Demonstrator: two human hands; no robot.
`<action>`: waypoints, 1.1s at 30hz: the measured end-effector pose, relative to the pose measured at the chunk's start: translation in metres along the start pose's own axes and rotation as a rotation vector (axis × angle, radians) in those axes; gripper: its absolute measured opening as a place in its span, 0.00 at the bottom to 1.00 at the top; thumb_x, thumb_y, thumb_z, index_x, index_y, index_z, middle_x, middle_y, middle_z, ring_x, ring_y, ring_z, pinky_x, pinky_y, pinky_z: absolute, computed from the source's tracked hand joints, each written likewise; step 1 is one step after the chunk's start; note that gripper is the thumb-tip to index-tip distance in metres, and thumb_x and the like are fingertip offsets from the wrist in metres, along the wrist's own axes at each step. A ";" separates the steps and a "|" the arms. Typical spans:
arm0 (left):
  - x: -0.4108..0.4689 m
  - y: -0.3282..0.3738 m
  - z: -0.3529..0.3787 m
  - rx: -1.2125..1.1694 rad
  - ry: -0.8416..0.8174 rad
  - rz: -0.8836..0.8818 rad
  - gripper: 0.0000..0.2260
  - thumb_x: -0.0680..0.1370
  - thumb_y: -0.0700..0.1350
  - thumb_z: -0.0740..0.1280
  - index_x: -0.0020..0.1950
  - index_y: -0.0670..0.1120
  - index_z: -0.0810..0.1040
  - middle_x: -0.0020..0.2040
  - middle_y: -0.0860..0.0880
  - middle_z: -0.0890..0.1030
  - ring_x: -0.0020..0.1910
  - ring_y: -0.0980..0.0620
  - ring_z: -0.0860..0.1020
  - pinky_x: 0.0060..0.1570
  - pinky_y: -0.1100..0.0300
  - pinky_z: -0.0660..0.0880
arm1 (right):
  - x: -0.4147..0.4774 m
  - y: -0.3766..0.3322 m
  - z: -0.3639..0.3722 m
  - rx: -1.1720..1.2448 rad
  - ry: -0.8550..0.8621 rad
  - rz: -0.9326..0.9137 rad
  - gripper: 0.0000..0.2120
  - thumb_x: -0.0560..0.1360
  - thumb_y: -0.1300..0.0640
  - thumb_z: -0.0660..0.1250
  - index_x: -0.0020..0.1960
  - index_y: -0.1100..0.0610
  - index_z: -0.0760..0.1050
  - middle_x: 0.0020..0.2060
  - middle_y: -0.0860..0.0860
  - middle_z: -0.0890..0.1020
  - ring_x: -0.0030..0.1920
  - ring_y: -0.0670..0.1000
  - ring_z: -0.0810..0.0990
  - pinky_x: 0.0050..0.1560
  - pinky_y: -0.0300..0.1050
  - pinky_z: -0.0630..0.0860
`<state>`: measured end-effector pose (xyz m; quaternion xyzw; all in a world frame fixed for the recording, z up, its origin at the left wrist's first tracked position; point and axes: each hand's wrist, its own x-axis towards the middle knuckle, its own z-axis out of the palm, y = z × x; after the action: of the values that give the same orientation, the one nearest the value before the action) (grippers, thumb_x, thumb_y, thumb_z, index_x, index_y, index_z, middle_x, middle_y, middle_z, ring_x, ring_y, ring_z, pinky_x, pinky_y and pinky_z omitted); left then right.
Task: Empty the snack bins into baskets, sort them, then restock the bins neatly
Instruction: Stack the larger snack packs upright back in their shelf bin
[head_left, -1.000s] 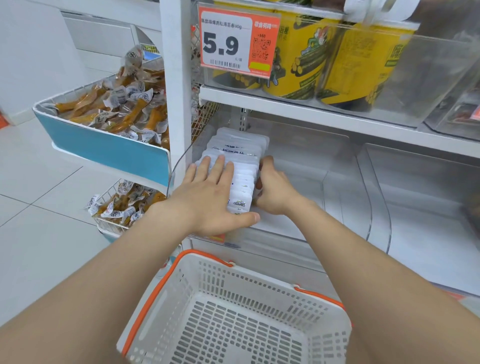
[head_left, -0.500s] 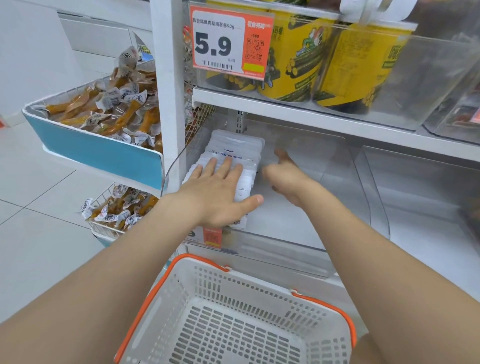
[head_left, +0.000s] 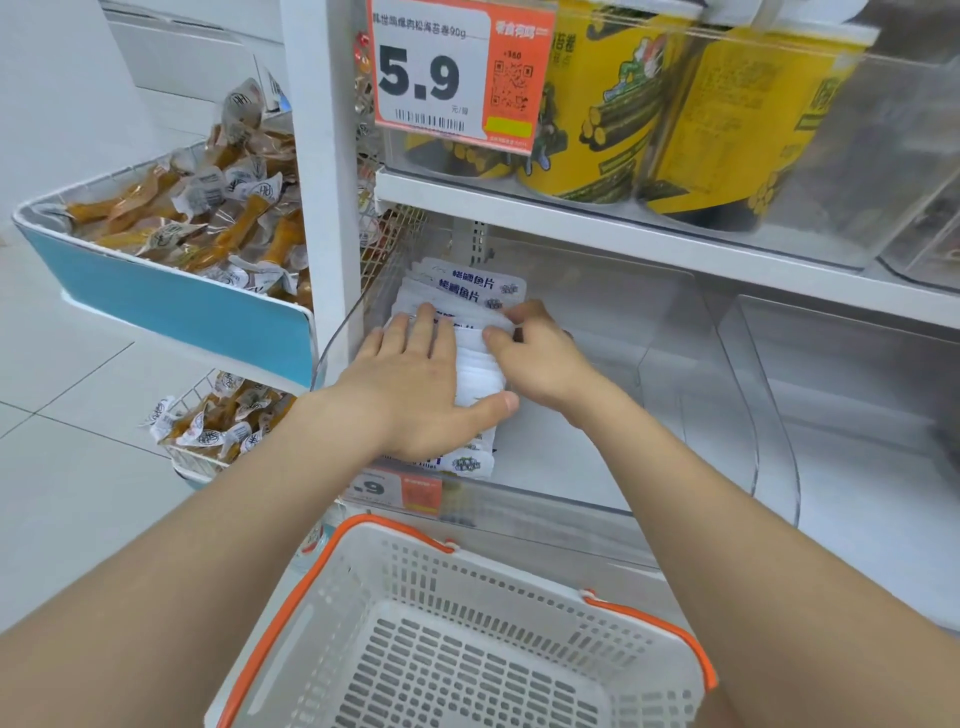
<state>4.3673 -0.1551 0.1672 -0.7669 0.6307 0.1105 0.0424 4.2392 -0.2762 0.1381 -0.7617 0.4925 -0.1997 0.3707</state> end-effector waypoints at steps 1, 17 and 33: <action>-0.004 -0.001 -0.001 -0.006 -0.017 0.004 0.52 0.73 0.80 0.42 0.85 0.45 0.37 0.84 0.43 0.36 0.84 0.42 0.37 0.82 0.45 0.40 | 0.001 -0.002 0.001 0.002 0.059 0.021 0.21 0.82 0.46 0.63 0.70 0.55 0.66 0.61 0.54 0.76 0.61 0.57 0.75 0.55 0.45 0.71; -0.058 0.002 -0.006 0.124 -0.206 0.062 0.59 0.74 0.79 0.54 0.78 0.38 0.25 0.77 0.35 0.24 0.78 0.38 0.25 0.81 0.43 0.35 | -0.052 -0.042 0.002 -0.588 -0.343 -0.401 0.28 0.87 0.50 0.48 0.85 0.58 0.50 0.85 0.53 0.48 0.84 0.52 0.43 0.82 0.62 0.42; -0.073 -0.006 0.011 -0.015 0.033 0.113 0.58 0.70 0.81 0.56 0.83 0.43 0.39 0.83 0.40 0.33 0.82 0.41 0.31 0.80 0.44 0.35 | -0.059 -0.013 -0.002 0.065 -0.303 -0.133 0.20 0.86 0.48 0.59 0.78 0.42 0.66 0.75 0.49 0.69 0.70 0.48 0.74 0.66 0.42 0.73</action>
<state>4.3591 -0.0819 0.1724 -0.7322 0.6727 0.1045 0.0198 4.2202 -0.2210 0.1530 -0.8016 0.3727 -0.1222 0.4512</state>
